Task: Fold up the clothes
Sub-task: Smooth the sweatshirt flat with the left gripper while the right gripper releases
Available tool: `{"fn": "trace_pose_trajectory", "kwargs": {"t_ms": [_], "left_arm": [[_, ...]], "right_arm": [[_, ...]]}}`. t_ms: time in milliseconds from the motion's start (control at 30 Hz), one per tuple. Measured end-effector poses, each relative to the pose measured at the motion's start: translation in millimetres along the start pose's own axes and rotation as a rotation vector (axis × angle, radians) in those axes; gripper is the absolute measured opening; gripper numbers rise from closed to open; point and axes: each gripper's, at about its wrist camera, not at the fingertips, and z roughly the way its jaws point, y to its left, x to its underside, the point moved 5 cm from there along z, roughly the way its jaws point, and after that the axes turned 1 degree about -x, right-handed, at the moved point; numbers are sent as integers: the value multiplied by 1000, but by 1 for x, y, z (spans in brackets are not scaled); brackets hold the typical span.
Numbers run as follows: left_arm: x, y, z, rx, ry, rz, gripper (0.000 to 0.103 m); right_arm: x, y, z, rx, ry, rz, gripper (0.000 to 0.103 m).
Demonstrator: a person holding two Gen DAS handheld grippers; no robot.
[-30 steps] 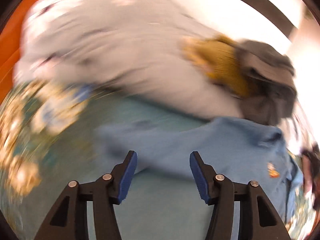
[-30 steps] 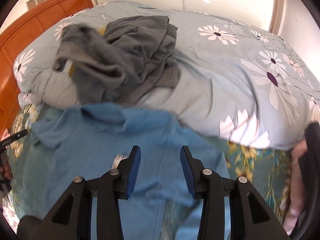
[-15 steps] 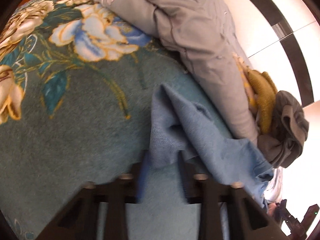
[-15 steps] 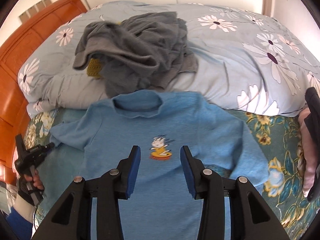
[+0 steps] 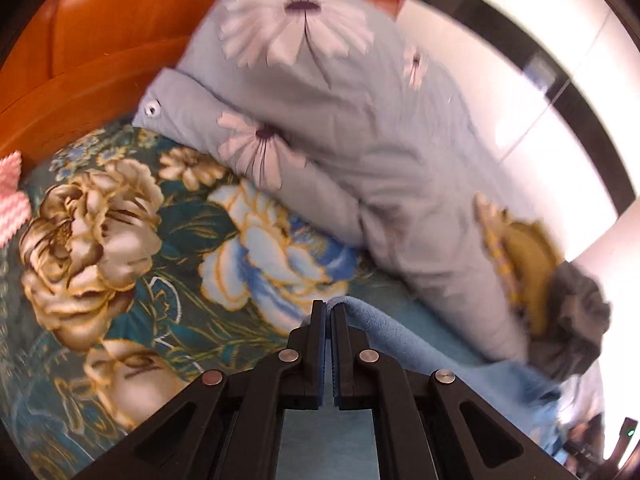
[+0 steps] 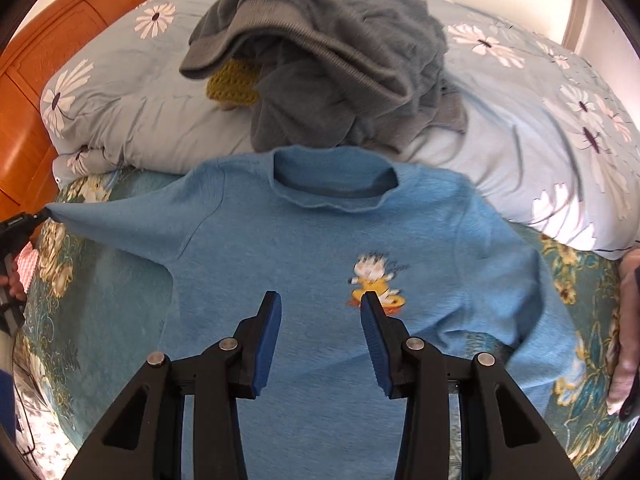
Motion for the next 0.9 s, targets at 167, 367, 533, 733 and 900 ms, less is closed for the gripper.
{"fn": "trace_pose_trajectory", "kwargs": {"t_ms": [167,367,533,733,900], "left_arm": [[20,23,44,-35,132,-77,4],[46,56,32,49,87,-280,55],[69,61,39,57,111,-297,53],[63,39,55,124,95,-314,15],[48,-11,43,184,4,-200,0]], "right_arm": [[3,0,18,0,45,10,42],[6,-3,27,13,72,-8,42],[6,1,37,4,86,-6,42],[9,13,42,-10,96,-30,42],[7,15,44,-6,101,-35,42]]}}
